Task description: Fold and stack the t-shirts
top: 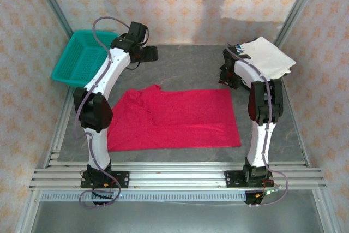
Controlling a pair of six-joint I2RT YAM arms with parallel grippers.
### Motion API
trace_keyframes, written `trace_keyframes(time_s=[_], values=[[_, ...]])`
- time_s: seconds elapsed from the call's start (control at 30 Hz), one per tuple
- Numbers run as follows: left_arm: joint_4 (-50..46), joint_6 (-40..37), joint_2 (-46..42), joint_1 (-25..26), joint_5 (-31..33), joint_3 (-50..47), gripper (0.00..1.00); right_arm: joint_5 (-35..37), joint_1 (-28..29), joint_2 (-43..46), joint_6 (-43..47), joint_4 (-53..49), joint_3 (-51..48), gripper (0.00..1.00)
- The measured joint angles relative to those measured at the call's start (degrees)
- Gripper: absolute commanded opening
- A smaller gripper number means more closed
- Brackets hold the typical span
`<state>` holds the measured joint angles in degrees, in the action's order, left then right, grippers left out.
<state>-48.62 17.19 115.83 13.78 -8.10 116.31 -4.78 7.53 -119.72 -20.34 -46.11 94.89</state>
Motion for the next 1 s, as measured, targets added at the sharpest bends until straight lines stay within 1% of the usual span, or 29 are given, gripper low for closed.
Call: trace_keyframes(time_s=[0.17, 0.37, 0.47, 0.5, 0.6, 0.63, 0.7, 0.83, 1.0], values=[[2.0, 0.3, 0.1, -1.4, -1.0, -2.8, 0.73, 1.0, 0.0, -1.6, -0.3, 2.0, -1.2, 0.45], [2.8, 0.3, 0.0, -3.6, -1.0, -6.4, 0.72, 1.3, 0.0, -2.3, -0.9, 3.9, -3.9, 0.39], [3.1, 0.2, -0.4, -4.1, -0.9, -8.4, 0.71, 1.8, 0.0, -2.3, -1.4, 4.7, -4.4, 0.33], [3.1, 0.3, -0.7, -4.1, -0.8, -9.2, 0.71, 2.1, 0.0, -2.3, -1.5, 4.7, -4.5, 0.29], [3.0, 0.3, -1.1, -4.4, -0.3, -10.5, 0.71, 2.9, 0.0, -2.2, -2.1, 4.8, -4.6, 0.13], [3.0, 0.3, -1.1, -4.7, -0.2, -10.6, 0.71, 3.2, 0.0, -2.1, -2.1, 4.8, -4.6, 0.10], [2.9, 0.5, -1.1, -5.3, 0.1, -10.6, 0.70, 3.5, 0.0, -2.1, -1.9, 4.8, -4.6, 0.06], [0.0, 0.5, 0.4, -6.4, 1.1, -7.0, 0.68, 3.5, 0.0, -1.5, -1.9, 5.7, -5.5, 0.02], [-3.7, 0.0, 8.8, -6.0, 1.6, 3.0, 0.61, 2.6, 0.0, 0.3, -1.9, 8.8, -8.3, 0.00]])
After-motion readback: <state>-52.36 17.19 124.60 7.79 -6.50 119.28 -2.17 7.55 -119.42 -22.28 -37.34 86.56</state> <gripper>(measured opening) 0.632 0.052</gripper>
